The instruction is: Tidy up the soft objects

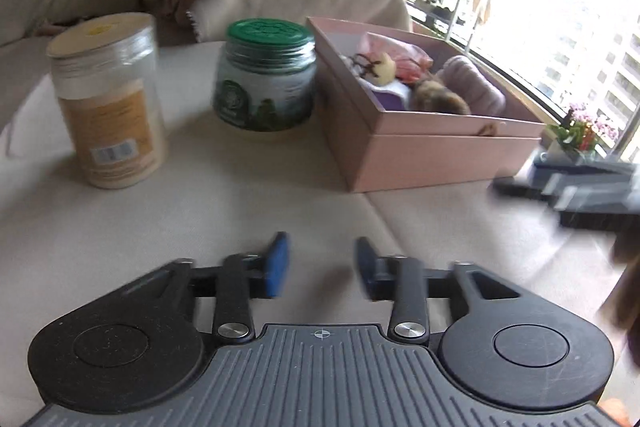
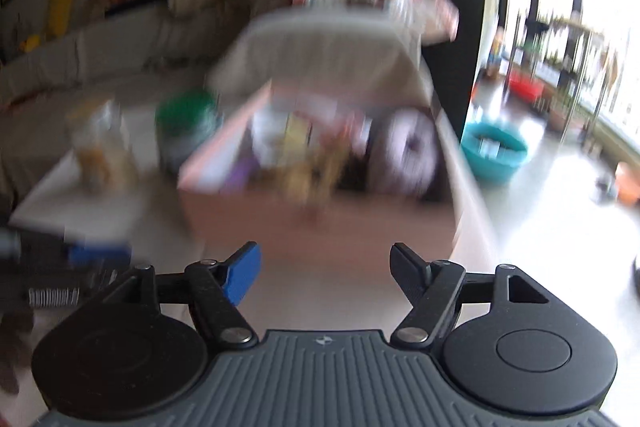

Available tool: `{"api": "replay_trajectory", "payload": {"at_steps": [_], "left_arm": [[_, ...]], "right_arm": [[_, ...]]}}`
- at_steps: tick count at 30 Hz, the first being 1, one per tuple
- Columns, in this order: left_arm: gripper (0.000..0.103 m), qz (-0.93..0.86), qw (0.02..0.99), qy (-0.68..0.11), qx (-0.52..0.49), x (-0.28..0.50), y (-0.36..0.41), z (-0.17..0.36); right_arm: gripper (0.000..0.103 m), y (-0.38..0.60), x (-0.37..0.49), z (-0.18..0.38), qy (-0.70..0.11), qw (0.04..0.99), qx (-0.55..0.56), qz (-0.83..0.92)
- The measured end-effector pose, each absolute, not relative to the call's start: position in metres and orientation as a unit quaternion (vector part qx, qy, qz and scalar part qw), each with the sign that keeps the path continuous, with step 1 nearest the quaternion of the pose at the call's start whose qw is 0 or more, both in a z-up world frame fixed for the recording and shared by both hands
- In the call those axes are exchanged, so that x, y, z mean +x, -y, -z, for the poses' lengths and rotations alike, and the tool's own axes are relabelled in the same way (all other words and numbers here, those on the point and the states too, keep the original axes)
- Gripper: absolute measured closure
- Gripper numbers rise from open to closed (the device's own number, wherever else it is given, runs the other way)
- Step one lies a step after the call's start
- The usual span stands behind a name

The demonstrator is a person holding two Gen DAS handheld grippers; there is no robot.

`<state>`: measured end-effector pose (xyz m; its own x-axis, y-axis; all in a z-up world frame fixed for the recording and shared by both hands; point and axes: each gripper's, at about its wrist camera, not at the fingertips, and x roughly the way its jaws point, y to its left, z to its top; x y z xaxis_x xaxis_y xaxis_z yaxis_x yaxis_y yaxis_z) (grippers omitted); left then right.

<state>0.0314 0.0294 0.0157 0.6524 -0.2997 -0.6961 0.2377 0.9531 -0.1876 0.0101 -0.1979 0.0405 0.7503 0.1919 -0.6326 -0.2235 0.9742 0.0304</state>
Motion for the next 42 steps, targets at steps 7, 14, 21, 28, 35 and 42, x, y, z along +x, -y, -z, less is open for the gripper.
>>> {"api": "replay_trajectory", "payload": {"at_steps": [7,14,21,28,35,42], "left_arm": [[0.037,0.105,0.925,-0.366,-0.008,0.022,0.002,-0.011],[0.037,0.049,0.942,-0.332,0.015,0.013,0.022,-0.005],[0.037,0.040,0.946,-0.322,0.010,0.012,0.021,-0.004],[0.037,0.040,0.946,-0.322,0.011,0.013,0.021,-0.004],[0.037,0.040,0.946,-0.322,0.011,0.013,0.021,-0.004],[0.037,0.040,0.946,-0.322,0.011,0.013,0.021,-0.004]], "right_arm": [[0.008,0.191,0.008,-0.005,-0.355,0.932,-0.033,-0.069],[0.000,0.203,0.012,-0.002,-0.347,0.937,-0.007,-0.029],[0.000,0.204,0.009,0.002,-0.331,0.943,-0.004,-0.029],[0.000,0.203,0.010,0.002,-0.331,0.943,-0.003,-0.027],[0.000,0.202,0.010,0.002,-0.331,0.943,-0.003,-0.027],[0.000,0.203,0.010,0.002,-0.331,0.943,-0.003,-0.027]]}}
